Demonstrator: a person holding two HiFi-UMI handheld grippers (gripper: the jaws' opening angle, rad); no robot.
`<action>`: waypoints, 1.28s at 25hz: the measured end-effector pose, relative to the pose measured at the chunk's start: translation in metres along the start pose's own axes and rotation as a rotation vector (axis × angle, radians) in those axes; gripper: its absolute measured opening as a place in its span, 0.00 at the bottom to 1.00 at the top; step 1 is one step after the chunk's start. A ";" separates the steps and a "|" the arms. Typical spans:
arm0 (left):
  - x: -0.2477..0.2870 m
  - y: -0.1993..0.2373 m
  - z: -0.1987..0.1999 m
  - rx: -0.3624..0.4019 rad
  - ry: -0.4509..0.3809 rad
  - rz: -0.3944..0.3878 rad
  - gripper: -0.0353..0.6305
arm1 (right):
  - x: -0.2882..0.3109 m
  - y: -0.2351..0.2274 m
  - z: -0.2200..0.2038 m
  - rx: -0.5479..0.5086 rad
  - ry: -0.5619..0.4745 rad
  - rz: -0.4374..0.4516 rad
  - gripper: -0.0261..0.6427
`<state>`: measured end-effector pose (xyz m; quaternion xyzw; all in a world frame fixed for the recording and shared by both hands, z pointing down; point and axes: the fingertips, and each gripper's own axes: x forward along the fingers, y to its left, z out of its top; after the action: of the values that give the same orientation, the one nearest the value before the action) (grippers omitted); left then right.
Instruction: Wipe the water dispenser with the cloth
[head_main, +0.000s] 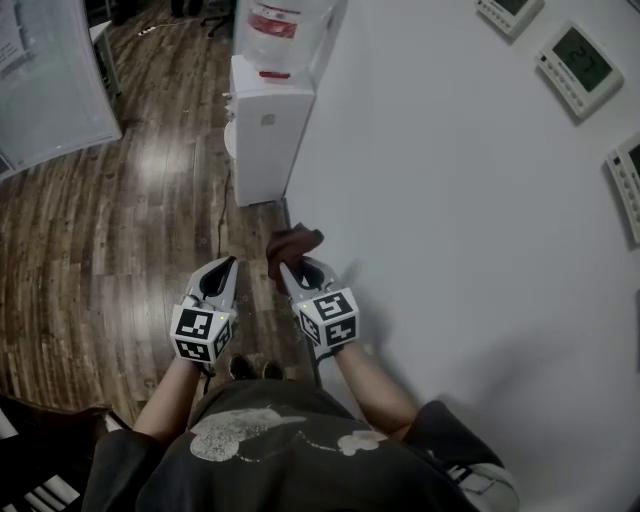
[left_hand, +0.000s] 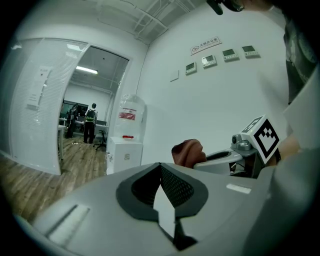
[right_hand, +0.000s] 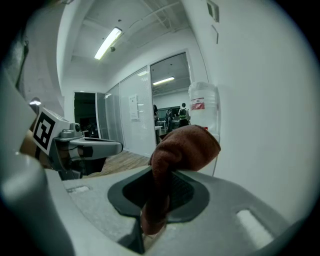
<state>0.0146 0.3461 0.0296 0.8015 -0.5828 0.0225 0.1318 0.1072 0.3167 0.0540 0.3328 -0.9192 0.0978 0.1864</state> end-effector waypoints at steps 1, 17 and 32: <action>-0.001 0.001 -0.001 -0.005 0.000 0.000 0.08 | 0.000 0.001 0.000 0.005 -0.011 -0.006 0.13; -0.007 0.051 0.002 -0.038 -0.041 -0.013 0.08 | 0.025 0.006 0.012 0.090 -0.095 -0.117 0.13; 0.068 0.142 0.008 -0.059 -0.002 0.064 0.08 | 0.152 -0.049 0.045 0.108 -0.100 -0.067 0.13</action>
<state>-0.0979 0.2408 0.0608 0.7782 -0.6087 0.0088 0.1541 0.0184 0.1786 0.0782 0.3776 -0.9090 0.1242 0.1251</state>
